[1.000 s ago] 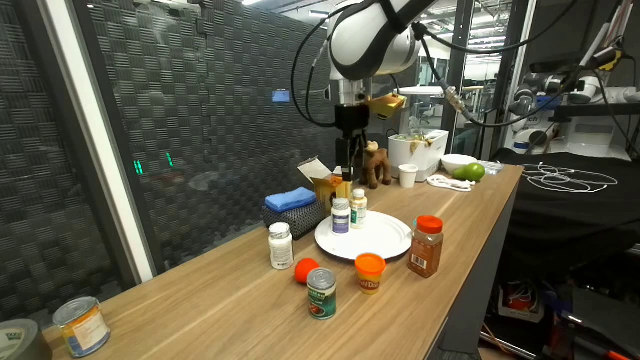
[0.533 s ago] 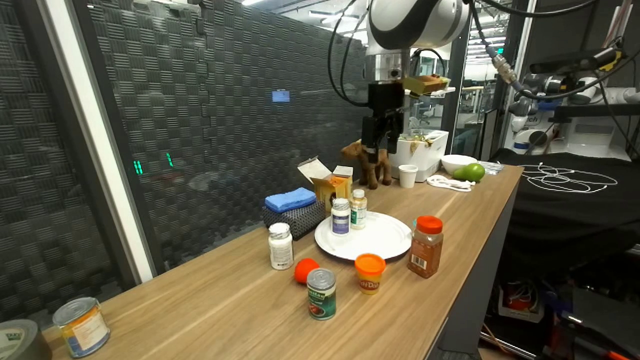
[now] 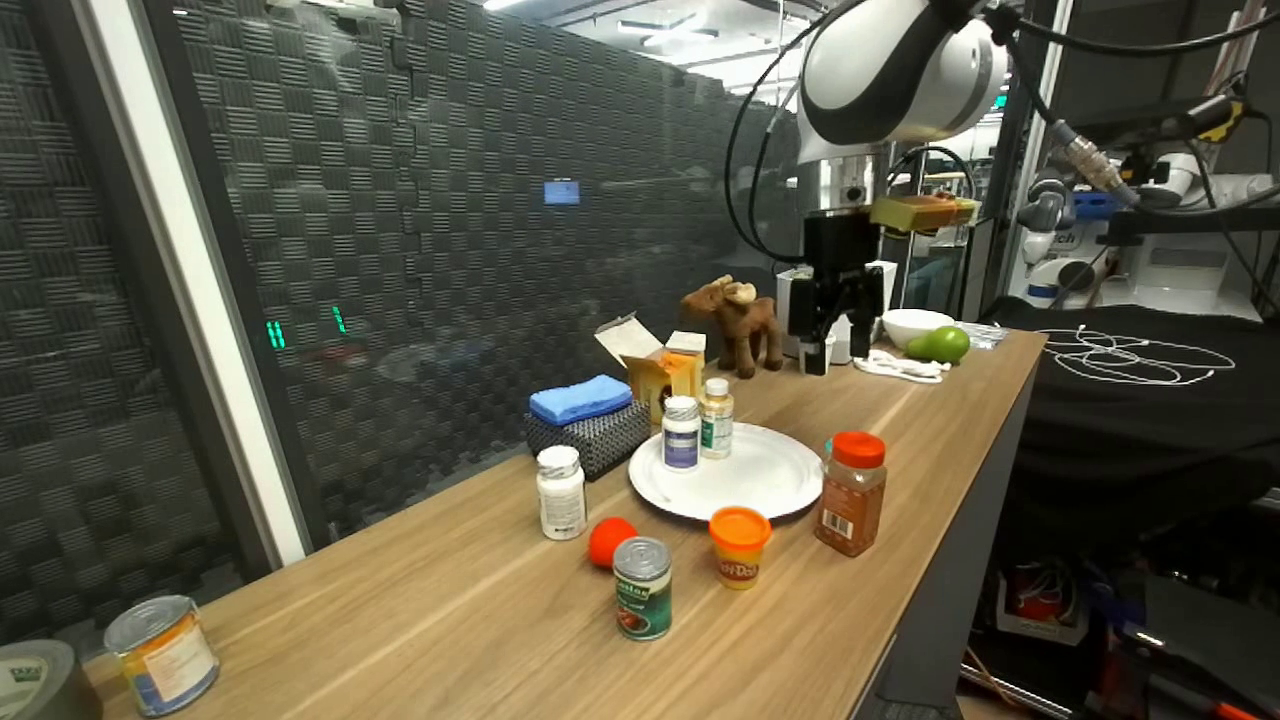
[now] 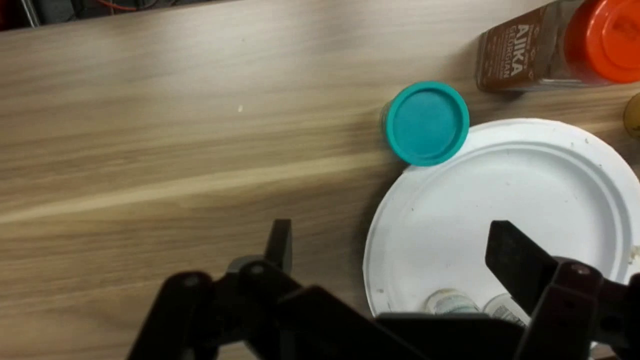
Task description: Put the bottles on the tray
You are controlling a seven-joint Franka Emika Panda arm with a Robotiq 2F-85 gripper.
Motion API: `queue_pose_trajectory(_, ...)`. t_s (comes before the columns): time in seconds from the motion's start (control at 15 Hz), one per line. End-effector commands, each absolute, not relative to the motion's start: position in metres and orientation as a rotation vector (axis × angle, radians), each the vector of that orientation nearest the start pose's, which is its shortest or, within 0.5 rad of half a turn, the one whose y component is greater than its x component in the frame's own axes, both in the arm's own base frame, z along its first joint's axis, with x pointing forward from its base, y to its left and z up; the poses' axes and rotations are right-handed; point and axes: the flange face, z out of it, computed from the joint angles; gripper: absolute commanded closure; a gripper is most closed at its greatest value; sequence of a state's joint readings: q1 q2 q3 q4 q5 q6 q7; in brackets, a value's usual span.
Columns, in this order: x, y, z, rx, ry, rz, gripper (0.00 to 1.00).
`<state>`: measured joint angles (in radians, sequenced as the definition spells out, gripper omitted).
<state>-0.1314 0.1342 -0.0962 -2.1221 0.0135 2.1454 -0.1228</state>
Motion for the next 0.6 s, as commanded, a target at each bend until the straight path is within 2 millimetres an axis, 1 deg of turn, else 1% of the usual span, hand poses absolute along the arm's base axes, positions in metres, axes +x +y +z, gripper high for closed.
queue_pose_trajectory(0.0, 0.523, -0.118, 0.326, -3.064, 0.247, 0.228, 0.0)
queue_pose_trajectory(0.33, 0.515, -0.113, 0.295, -3.003, 0.279, 0.367, 0.0)
queue_pose_trajectory(0.53, 0.513, -0.107, 0.279, -2.986, 0.261, 0.45, 0.0)
